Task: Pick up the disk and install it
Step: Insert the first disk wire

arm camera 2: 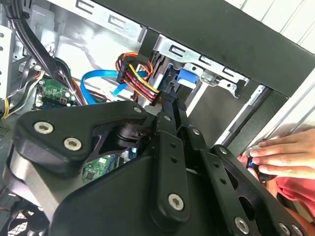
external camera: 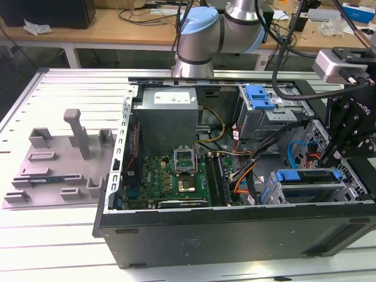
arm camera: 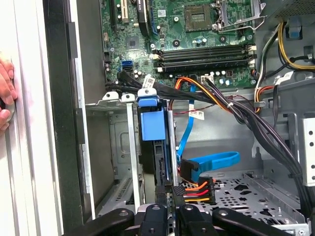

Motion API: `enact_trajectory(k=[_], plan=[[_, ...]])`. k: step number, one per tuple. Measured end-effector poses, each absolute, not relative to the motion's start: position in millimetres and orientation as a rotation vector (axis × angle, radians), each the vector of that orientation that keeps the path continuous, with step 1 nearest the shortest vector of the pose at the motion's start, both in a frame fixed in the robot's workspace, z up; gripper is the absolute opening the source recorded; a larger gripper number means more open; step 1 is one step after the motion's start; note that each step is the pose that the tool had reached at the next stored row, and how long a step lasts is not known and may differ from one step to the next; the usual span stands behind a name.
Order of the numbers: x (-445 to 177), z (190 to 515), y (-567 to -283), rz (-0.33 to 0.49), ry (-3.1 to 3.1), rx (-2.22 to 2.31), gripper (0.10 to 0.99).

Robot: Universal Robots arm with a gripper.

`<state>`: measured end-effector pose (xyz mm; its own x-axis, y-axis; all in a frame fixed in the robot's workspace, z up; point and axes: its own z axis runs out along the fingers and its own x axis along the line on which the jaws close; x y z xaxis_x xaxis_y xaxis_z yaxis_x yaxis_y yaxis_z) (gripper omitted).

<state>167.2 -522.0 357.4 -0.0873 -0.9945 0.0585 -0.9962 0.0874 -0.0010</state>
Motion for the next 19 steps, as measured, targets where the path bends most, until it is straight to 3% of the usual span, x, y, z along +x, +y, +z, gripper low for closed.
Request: enact_trajectory(k=[19], plan=[[166.1,354.0,-522.9,0.062,-2.286,2.092,0.165]])
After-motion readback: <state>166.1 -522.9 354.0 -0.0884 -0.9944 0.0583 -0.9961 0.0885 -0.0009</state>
